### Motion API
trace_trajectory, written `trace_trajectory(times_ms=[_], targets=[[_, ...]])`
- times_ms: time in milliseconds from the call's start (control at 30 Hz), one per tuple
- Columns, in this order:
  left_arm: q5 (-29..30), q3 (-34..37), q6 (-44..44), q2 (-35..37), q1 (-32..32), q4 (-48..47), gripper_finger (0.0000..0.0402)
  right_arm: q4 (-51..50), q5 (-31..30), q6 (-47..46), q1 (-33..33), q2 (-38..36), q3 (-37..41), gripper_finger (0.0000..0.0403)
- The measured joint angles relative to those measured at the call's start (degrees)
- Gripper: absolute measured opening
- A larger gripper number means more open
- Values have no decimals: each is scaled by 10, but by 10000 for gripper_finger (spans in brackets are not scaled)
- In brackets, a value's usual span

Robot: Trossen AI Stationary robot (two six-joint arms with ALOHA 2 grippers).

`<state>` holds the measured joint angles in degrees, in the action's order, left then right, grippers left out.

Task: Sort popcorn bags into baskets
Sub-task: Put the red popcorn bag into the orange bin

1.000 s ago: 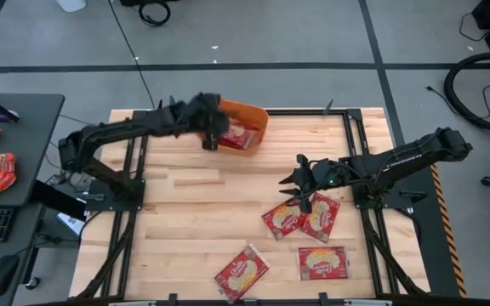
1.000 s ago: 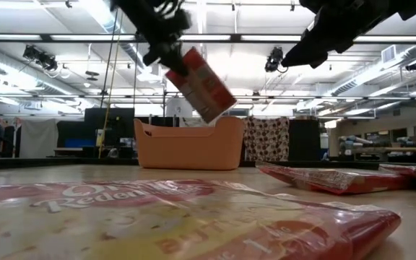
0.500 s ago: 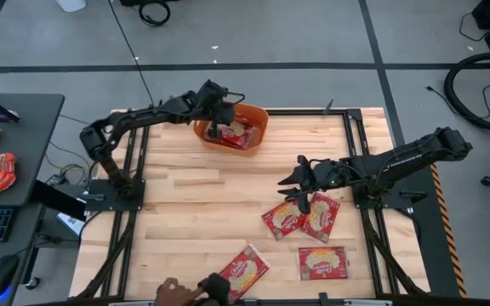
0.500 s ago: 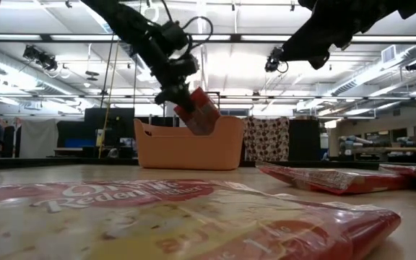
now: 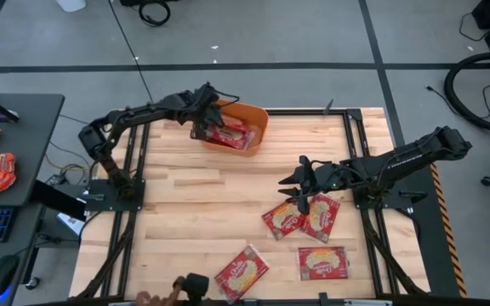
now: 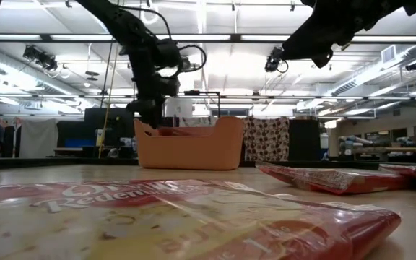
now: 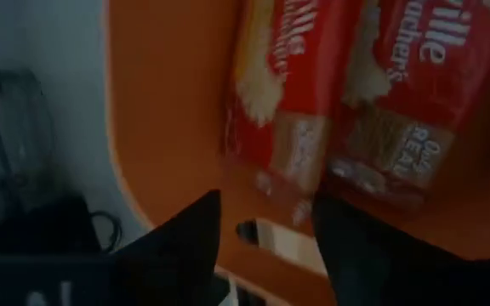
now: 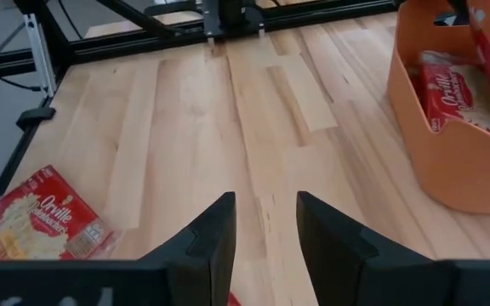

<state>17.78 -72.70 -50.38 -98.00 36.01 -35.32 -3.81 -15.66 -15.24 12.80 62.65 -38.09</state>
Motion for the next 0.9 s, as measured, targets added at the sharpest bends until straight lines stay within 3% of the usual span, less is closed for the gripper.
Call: trace_trajectory(times_ms=[133, 433, 733, 900], targets=[[-14, -2, 53, 18, -45, -5, 204, -15, -11, 3, 0, 0, 0, 130], [-173, -3, 192, 29, -192, 0, 193, -102, -43, 4, -1, 53, 0, 130], [-174, -2, 331, 24, -331, 15, 192, -122, -1, 72, 36, 173, 0, 130], [-127, -2, 383, 24, -382, 8, 192, -108, 12, 121, 83, 189, 0, 131]])
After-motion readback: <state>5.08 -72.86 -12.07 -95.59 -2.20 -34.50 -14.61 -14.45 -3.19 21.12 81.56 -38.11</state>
